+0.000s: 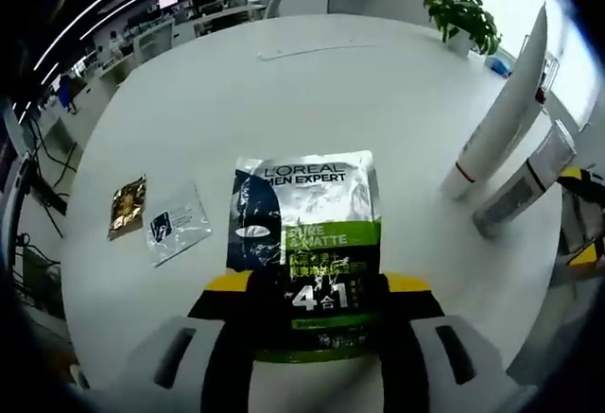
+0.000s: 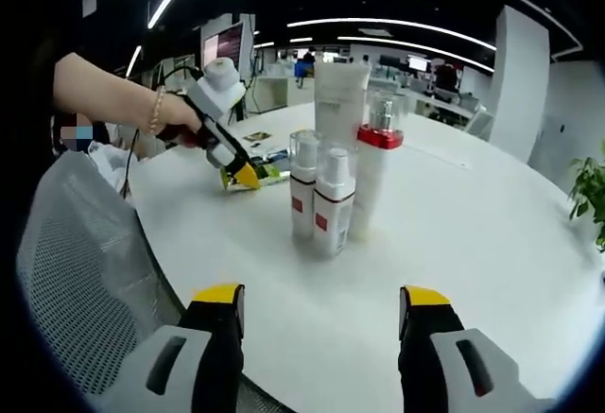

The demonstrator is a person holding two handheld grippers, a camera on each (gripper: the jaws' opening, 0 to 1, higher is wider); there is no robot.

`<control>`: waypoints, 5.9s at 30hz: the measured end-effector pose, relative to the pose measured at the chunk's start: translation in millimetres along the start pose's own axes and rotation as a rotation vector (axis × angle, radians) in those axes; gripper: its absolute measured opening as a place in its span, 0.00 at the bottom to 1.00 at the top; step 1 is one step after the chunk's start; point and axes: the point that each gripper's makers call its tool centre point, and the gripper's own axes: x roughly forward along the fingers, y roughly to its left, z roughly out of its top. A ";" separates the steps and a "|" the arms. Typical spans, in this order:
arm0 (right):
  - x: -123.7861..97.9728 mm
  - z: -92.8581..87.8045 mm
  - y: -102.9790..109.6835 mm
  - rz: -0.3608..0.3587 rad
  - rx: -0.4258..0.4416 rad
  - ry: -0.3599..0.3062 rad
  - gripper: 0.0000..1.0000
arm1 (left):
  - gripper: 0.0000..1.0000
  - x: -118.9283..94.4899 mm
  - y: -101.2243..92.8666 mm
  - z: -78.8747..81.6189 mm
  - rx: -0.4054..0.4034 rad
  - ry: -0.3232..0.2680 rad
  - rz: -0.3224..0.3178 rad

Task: Arrange the skincare products in the storage area until every visible bottle or jar stands upright without overlapping.

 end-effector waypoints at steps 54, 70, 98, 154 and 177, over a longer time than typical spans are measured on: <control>-21.4 191.8 76.2 0.398 0.662 -0.438 0.55 | 0.07 -206.0 -110.7 56.0 -0.070 -0.513 -0.076; -25.4 185.4 78.4 0.438 0.905 -0.418 0.00 | 0.19 -211.6 -143.0 52.4 0.150 -0.519 -0.050; -78.2 228.3 96.2 0.882 0.640 -0.385 0.00 | 0.06 -274.2 -146.7 70.2 -0.254 -0.593 -0.707; -32.4 170.0 139.7 0.652 0.130 -0.298 0.38 | 0.03 -241.7 -116.2 27.6 -0.613 -0.593 -0.631; -27.4 98.5 93.4 0.440 0.042 -0.239 0.93 | 0.03 -162.9 -97.6 15.4 -0.709 -0.480 -0.561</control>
